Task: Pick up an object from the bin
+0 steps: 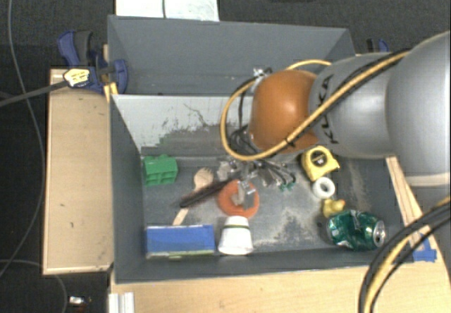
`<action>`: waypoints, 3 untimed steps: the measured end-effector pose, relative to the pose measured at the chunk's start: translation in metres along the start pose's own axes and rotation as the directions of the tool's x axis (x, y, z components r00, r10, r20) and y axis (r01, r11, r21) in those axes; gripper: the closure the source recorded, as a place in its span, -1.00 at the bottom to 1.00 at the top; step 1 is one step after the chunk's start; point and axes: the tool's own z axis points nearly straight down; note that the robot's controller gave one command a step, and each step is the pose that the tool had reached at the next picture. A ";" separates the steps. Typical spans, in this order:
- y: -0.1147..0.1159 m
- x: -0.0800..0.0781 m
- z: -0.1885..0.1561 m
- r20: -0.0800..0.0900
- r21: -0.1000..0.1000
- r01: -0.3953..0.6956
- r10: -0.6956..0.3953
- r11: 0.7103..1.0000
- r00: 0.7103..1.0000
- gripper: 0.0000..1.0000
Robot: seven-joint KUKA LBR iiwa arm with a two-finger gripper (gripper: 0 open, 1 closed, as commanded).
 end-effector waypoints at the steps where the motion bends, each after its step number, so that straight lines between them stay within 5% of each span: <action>1: 0.000 0.000 0.000 0.000 0.000 -0.002 0.002 1.000 1.000 1.00; 2: 0.005 0.000 0.000 0.004 0.002 -0.120 0.120 0.993 0.993 1.00; 3: 0.005 0.004 -0.048 -0.006 -0.001 -0.095 0.095 0.995 0.995 1.00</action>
Offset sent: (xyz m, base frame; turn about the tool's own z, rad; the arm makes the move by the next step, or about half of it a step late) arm -0.0070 0.0093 -0.0040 0.1928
